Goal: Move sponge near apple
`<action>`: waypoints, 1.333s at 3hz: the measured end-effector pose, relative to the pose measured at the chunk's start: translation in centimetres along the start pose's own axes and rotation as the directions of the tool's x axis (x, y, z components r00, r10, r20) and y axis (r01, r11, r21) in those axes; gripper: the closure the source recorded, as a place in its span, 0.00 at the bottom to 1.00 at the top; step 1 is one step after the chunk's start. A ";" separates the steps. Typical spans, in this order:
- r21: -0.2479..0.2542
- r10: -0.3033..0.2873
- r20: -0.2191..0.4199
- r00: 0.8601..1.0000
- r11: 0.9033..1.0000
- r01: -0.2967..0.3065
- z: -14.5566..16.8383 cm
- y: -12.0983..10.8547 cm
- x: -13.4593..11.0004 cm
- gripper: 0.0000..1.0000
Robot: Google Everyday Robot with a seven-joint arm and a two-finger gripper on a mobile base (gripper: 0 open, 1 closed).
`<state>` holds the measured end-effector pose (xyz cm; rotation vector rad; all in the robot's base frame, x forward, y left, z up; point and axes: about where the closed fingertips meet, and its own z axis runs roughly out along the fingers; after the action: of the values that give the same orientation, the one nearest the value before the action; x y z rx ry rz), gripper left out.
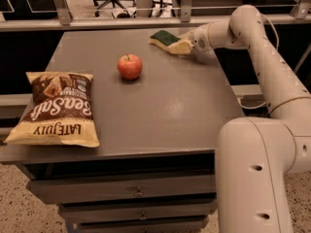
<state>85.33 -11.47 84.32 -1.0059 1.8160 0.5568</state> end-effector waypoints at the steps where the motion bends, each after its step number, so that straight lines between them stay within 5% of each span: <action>1: 0.008 -0.010 0.004 1.000 1.000 0.010 -4.9 1.2 -1.8 1.00; 2: -0.053 -0.015 -0.036 0.999 0.999 0.013 -7.0 4.5 -1.5 1.00; 4: -0.194 -0.042 -0.101 0.994 0.981 0.021 -6.8 12.2 -0.5 1.00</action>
Offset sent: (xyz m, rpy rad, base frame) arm -0.1392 -0.0182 0.0454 -0.0589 0.0817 0.1105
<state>71.83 -9.45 87.16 -1.2124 1.8609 0.6812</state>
